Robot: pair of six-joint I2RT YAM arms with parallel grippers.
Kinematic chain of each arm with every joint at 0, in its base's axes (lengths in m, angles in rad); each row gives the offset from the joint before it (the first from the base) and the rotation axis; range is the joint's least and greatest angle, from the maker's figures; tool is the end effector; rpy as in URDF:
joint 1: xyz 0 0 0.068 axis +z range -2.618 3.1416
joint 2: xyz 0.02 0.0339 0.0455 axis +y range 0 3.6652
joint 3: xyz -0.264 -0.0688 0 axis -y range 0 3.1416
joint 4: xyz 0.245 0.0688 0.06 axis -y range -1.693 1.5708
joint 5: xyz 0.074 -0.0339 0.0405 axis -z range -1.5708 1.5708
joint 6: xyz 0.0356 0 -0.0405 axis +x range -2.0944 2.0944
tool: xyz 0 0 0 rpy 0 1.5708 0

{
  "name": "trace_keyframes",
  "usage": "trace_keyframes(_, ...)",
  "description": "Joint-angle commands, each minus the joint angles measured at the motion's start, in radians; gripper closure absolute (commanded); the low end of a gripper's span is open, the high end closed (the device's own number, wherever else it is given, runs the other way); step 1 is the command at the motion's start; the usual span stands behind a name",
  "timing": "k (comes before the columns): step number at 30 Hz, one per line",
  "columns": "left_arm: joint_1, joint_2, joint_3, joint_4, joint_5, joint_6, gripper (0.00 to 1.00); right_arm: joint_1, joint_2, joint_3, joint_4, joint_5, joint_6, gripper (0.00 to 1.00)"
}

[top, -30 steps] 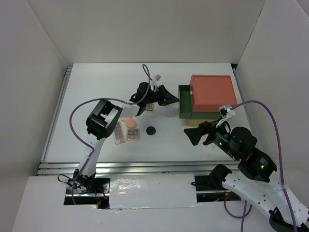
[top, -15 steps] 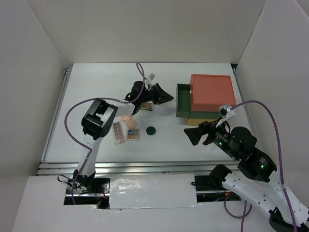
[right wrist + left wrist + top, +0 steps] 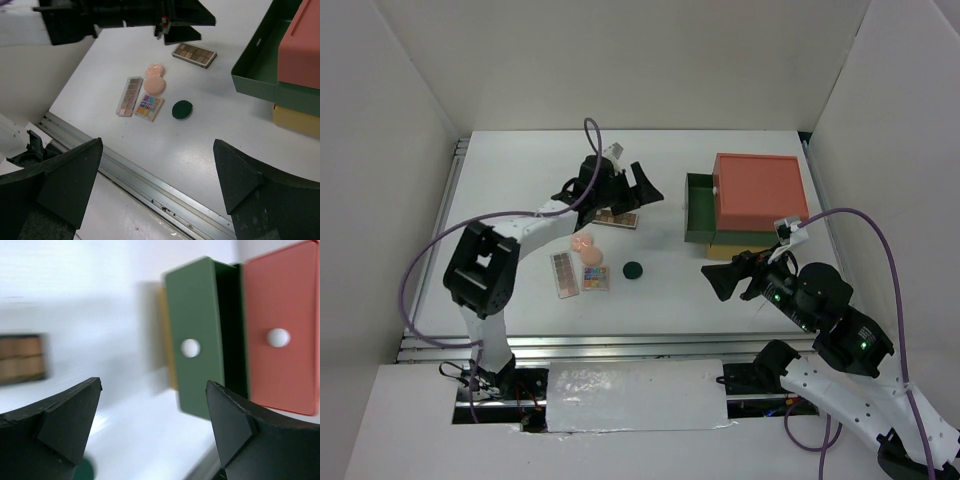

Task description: Organize the makeup

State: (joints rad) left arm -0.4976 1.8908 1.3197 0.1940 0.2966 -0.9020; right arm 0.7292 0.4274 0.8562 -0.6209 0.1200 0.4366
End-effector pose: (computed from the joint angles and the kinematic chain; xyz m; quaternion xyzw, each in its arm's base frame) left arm 0.3835 -0.2201 0.2424 -0.0829 0.8180 -0.4515 0.3465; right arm 0.0662 0.0534 0.3585 -0.0746 0.7676 0.3108 0.5555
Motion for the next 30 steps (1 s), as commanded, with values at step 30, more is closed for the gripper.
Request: trace_keyframes(30,-0.271,0.059,-0.024,-0.593,-0.542,0.276,0.36,0.007,0.019,0.007,0.059,-0.013,-0.001,0.00)
